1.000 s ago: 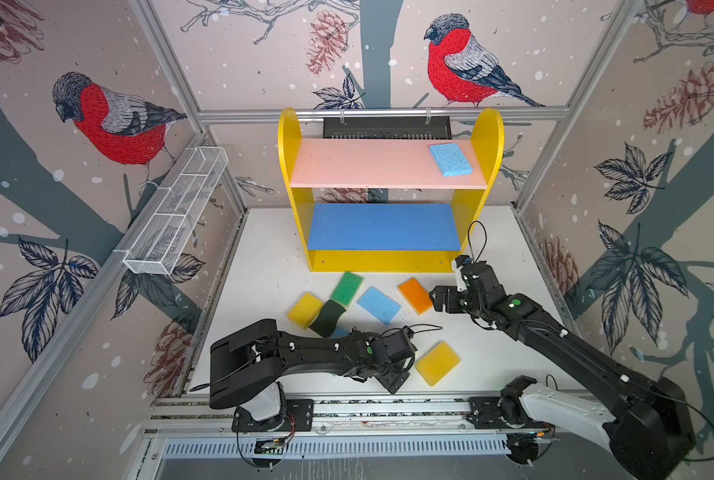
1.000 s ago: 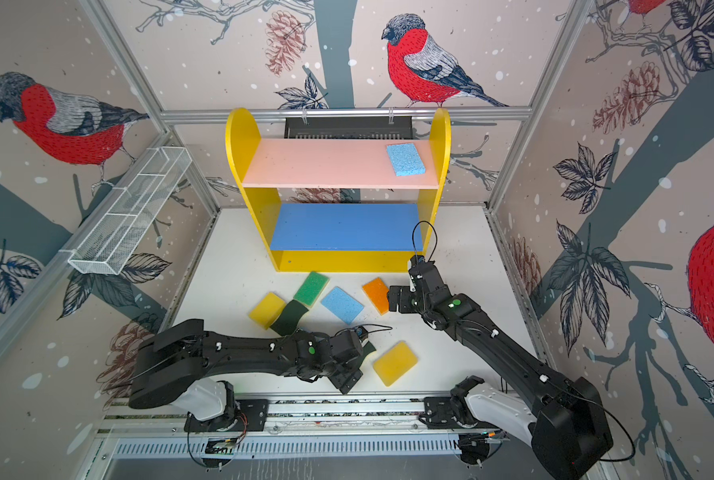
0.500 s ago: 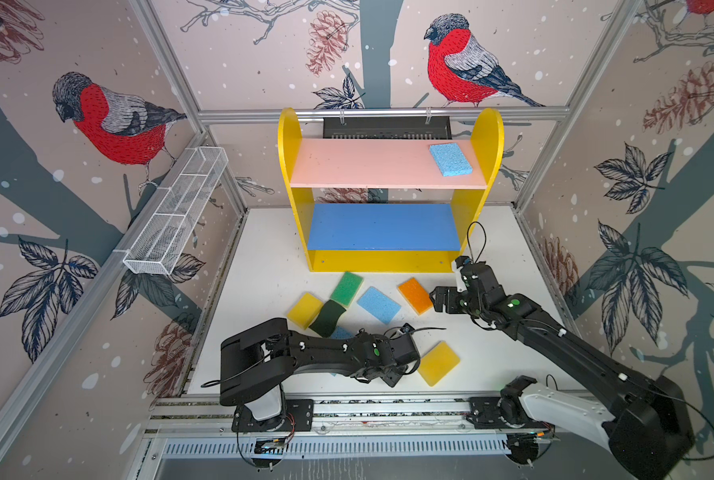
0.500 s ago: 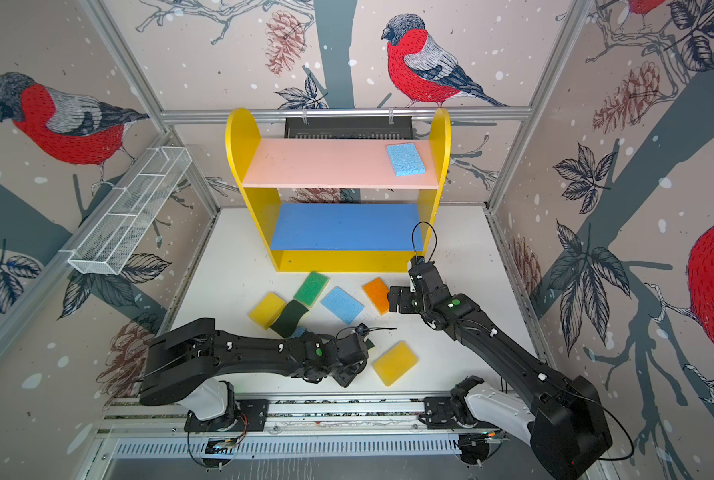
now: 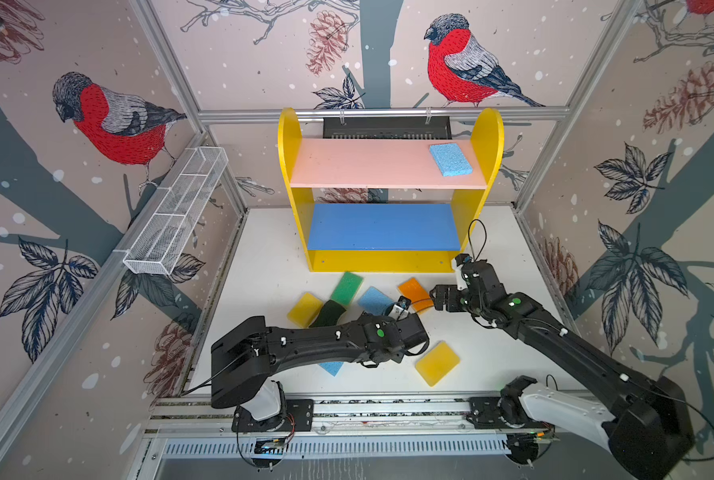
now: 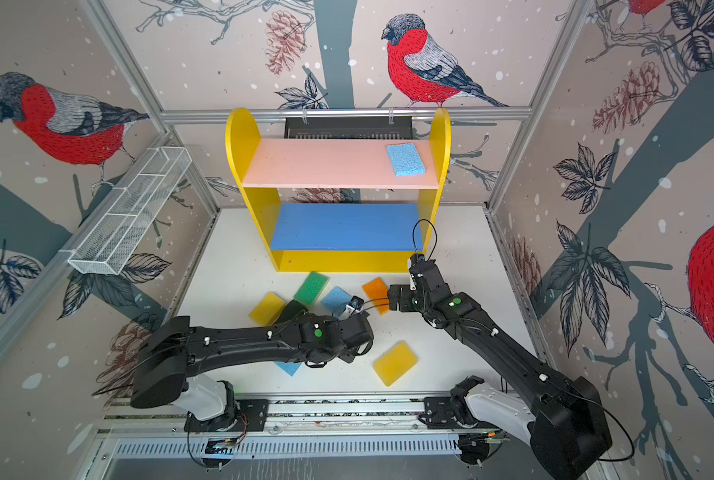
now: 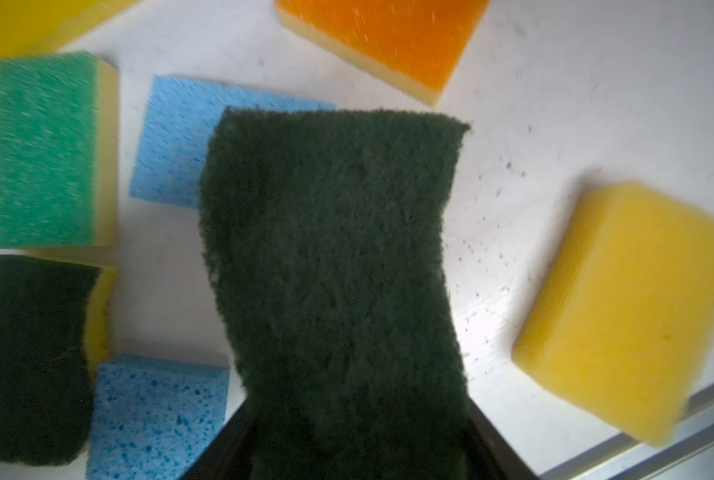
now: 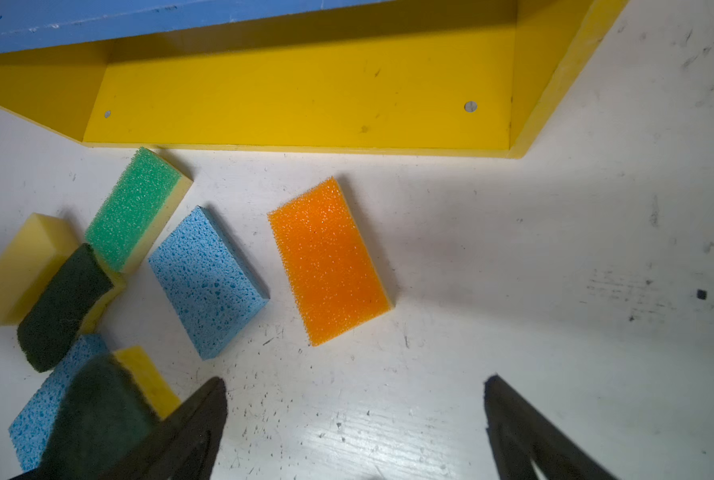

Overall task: Place and organize the cleaning sponges onto the shelf
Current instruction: 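Lift the dark green sponge with the left gripper toward the shelf, then carry the dark green sponge up over the pink upper shelf with the left gripper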

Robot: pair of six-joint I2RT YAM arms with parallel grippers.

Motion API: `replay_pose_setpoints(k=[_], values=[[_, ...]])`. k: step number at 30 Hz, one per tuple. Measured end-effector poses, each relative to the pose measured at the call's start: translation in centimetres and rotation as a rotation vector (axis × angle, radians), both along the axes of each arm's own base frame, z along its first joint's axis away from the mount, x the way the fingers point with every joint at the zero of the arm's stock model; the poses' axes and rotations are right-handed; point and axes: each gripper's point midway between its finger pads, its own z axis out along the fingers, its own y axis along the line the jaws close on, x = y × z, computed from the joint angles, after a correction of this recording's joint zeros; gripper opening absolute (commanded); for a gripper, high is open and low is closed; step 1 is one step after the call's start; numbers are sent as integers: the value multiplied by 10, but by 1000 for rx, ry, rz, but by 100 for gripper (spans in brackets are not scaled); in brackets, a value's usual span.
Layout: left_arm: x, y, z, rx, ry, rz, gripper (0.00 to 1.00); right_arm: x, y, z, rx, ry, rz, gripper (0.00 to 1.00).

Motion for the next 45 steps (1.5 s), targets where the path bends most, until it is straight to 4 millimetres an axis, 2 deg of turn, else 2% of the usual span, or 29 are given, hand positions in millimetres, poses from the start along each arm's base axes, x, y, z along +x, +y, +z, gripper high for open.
replay_pose_setpoints(k=[7, 13, 21, 26, 35, 45], values=[[33, 8, 68, -31, -105, 109, 56, 0, -1, 5, 2, -13, 1, 97], [63, 13, 129, -54, -200, 169, 54, 1, -1, 17, 9, -49, 11, 97], [89, 5, 199, -85, -328, 156, 52, -2, -5, 28, 27, -87, 7, 97], [105, 1, 235, -93, -399, 144, 52, -3, -6, 34, 38, -104, 6, 97], [141, 11, 299, -181, -531, 177, 52, -3, -5, 39, 49, -114, 7, 97], [181, 16, 345, -294, -670, 209, 53, -2, 0, 45, 72, -114, 23, 97]])
